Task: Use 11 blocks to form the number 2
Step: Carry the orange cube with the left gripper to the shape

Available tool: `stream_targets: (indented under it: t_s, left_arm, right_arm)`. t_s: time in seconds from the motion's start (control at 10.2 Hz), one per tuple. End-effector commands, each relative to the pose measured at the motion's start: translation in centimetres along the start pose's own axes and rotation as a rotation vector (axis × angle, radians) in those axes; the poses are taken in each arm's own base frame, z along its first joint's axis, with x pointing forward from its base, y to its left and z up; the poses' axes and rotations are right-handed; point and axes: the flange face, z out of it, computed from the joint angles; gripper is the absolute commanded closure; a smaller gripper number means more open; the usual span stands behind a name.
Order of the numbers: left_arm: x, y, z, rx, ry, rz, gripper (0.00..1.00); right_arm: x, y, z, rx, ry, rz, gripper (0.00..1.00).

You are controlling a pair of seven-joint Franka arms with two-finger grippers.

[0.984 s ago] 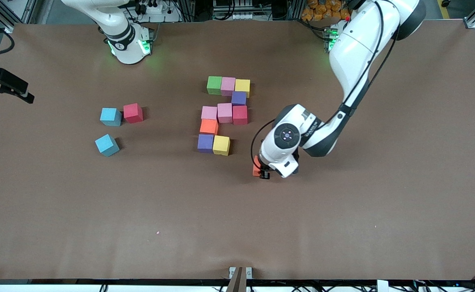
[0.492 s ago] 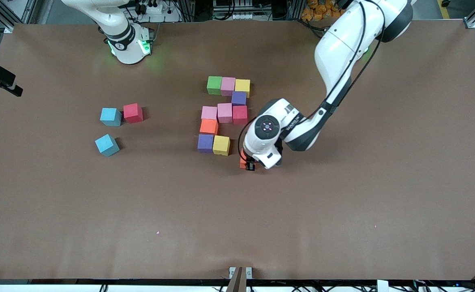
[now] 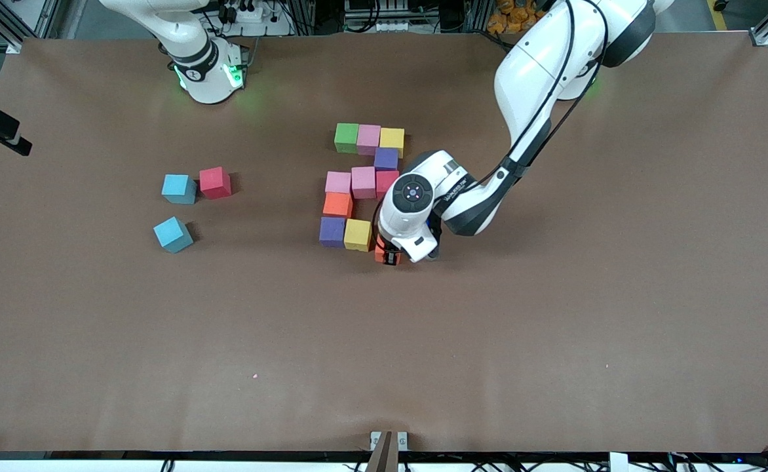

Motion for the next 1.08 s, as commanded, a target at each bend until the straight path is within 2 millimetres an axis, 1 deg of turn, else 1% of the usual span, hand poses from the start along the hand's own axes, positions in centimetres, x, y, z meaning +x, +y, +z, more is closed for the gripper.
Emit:
stream_targets:
  t_s: [0.0, 0.1, 0.2, 0.39, 0.49, 0.69, 0.98]
  left_arm:
    - [-1.1, -0.9, 2.5, 0.007, 0.008, -0.015, 0.96]
    - [-1.1, -1.1, 2.9, 0.013, 0.011, -0.022, 0.96]
    - [-1.1, -1.1, 2.9, 0.013, 0.011, -0.026, 0.96]
    - [-1.2, -1.2, 3.0, 0.018, 0.006, -0.037, 0.96]
    - [-1.9, -1.8, 3.1, 0.024, 0.004, -0.045, 0.96]
    - [-1.8, -1.9, 3.7, 0.031, 0.008, -0.047, 0.96]
    - [-2.0, -2.2, 3.8, 0.034, 0.009, -0.045, 0.94]
  right_arm:
    - [-0.1, 0.5, -0.2, 0.008, -0.004, 0.000, 0.00]
    - [-0.1, 0.6, -0.2, 0.008, -0.006, 0.003, 0.00]
    - [0.0, 0.7, -0.2, 0.008, -0.002, 0.006, 0.00]
    - [0.1, 1.6, -0.1, 0.022, 0.000, 0.024, 0.00]
    - [0.1, 1.5, 0.0, 0.022, -0.002, 0.021, 0.00]
    - [0.2, 1.1, 0.0, 0.022, 0.001, 0.015, 0.00]
    - [0.3, 0.9, 0.0, 0.024, 0.002, 0.010, 0.00]
